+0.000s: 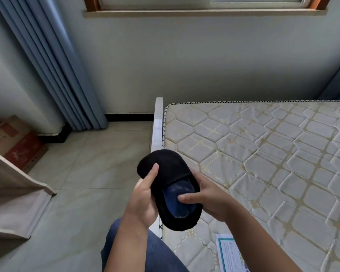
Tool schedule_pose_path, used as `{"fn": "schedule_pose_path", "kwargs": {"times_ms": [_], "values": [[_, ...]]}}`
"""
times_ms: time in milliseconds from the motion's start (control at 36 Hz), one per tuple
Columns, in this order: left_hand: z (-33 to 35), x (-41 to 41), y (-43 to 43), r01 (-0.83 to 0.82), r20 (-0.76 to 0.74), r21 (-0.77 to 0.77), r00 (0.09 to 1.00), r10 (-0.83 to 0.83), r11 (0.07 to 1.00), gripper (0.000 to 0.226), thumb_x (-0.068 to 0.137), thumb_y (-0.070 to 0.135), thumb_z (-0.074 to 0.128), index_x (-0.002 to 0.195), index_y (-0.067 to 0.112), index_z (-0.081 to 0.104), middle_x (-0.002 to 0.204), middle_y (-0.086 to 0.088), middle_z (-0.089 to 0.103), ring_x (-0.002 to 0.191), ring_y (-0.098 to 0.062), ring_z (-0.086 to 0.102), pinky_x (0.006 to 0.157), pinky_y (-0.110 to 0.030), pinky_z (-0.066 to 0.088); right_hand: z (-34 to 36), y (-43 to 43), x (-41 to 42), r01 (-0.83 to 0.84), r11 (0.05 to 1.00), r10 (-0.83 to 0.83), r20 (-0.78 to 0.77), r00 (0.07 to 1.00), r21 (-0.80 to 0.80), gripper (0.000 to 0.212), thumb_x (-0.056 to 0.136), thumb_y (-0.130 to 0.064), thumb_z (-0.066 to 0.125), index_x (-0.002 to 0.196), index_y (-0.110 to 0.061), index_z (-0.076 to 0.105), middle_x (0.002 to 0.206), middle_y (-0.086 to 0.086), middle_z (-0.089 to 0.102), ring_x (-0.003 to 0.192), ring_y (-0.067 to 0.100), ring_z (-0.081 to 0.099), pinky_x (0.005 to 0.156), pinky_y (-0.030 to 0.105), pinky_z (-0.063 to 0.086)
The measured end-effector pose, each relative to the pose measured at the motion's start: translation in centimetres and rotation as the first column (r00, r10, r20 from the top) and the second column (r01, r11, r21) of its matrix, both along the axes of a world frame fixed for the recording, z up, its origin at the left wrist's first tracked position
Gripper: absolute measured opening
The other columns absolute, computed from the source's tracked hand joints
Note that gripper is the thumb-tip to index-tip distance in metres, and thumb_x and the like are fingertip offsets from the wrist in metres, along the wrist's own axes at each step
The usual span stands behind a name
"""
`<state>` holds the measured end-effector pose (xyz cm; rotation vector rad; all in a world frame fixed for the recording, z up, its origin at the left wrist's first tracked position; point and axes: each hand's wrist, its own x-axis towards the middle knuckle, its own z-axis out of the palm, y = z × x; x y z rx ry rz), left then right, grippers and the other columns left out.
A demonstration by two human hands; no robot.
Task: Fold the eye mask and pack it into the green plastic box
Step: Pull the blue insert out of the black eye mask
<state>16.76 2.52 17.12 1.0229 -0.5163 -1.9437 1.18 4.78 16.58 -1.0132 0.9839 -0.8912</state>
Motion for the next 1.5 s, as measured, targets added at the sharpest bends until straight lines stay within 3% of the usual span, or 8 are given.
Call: {"fn": "schedule_pose_path", "kwargs": {"times_ms": [167,306,389,528,889,1028,1278,1500], "values": [[-0.6,0.6,-0.8,-0.121,-0.015,0.097,0.992,0.123,0.988,0.041,0.089,0.017,0.051,0.121,-0.008,0.056,0.122,-0.027,0.059,0.115,-0.04,0.056,0.102,-0.049,0.041,0.2,0.4,0.1,-0.148,0.988,0.147,0.029,0.989,0.053,0.039,0.077,-0.009,0.066,0.112,-0.023,0.058,0.103,-0.004,0.071,0.1,0.014,0.065,0.08,0.025,0.053],[-0.7,0.8,-1.3,-0.224,-0.077,0.074,0.97,0.229,0.972,0.028,0.088,0.022,0.054,0.106,0.003,0.066,0.097,-0.014,0.072,0.089,-0.027,0.069,0.079,-0.038,0.053,-0.2,0.3,-0.2,-0.091,0.992,0.091,0.0,0.996,0.087,0.022,0.084,-0.017,0.062,0.106,-0.021,0.063,0.104,0.001,0.071,0.099,0.016,0.066,0.082,0.025,0.053],[-1.1,0.9,-1.8,-0.286,-0.044,0.062,0.956,0.289,0.956,0.035,0.086,0.031,0.059,0.107,0.003,0.066,0.103,-0.016,0.071,0.097,-0.027,0.068,0.077,-0.04,0.056,-0.3,0.4,-0.3,-0.069,0.994,0.073,-0.041,0.996,0.087,0.018,0.086,-0.009,0.059,0.102,-0.016,0.063,0.095,0.001,0.071,0.09,0.013,0.068,0.074,0.022,0.052],[-1.5,0.3,-1.9,-0.321,0.02,0.004,0.947,0.321,0.947,0.031,0.085,0.027,0.062,0.07,0.004,0.075,0.089,-0.018,0.074,0.088,-0.031,0.071,0.085,-0.048,0.053,-0.4,0.4,-0.2,-0.027,0.998,0.034,-0.125,0.992,0.056,0.012,0.085,-0.006,0.061,0.092,-0.016,0.065,0.087,0.002,0.07,0.079,0.011,0.068,0.069,0.02,0.052],[-1.4,0.1,-1.9,-0.404,0.053,-0.037,0.913,0.405,0.914,0.026,0.086,0.029,0.061,0.084,0.005,0.068,0.083,-0.014,0.075,0.082,-0.028,0.071,0.078,-0.045,0.055,-0.2,0.3,0.3,0.13,0.992,-0.127,-0.173,0.977,0.007,0.008,0.076,-0.012,0.074,0.077,-0.018,0.069,0.065,-0.008,0.071,0.064,0.004,0.067,0.056,0.014,0.048],[-1.2,-0.5,-1.3,-0.305,0.037,-0.087,0.95,0.309,0.948,0.008,0.082,0.006,0.063,0.08,0.004,0.071,0.077,-0.01,0.075,0.07,-0.021,0.072,0.056,-0.029,0.058,-0.1,0.0,0.6,0.188,0.982,-0.181,-0.152,0.972,0.032,0.012,0.077,-0.01,0.072,0.069,-0.019,0.069,0.058,-0.008,0.07,0.057,0.002,0.066,0.052,0.013,0.048],[-1.5,-0.7,-1.2,-0.31,0.052,-0.089,0.948,0.315,0.947,0.009,0.083,-0.002,0.059,0.087,-0.003,0.067,0.074,-0.011,0.074,0.068,-0.023,0.072,0.059,-0.031,0.059,0.1,0.3,-0.4,-0.025,0.996,0.032,-0.081,0.996,0.08,0.024,0.073,-0.023,0.074,0.096,-0.018,0.069,0.091,0.0,0.073,0.088,0.014,0.069,0.072,0.02,0.052],[-1.7,-0.7,-0.9,-0.325,-0.014,-0.04,0.946,0.325,0.945,0.014,0.084,0.009,0.061,0.093,0.002,0.069,0.086,-0.013,0.074,0.08,-0.026,0.07,0.07,-0.035,0.058,-0.2,0.3,-0.1,0.0,1.0,-0.001,-0.057,0.998,-0.009,0.029,0.078,0.003,0.066,0.101,-0.016,0.066,0.096,0.005,0.071,0.089,0.016,0.068,0.074,0.022,0.052]]}}
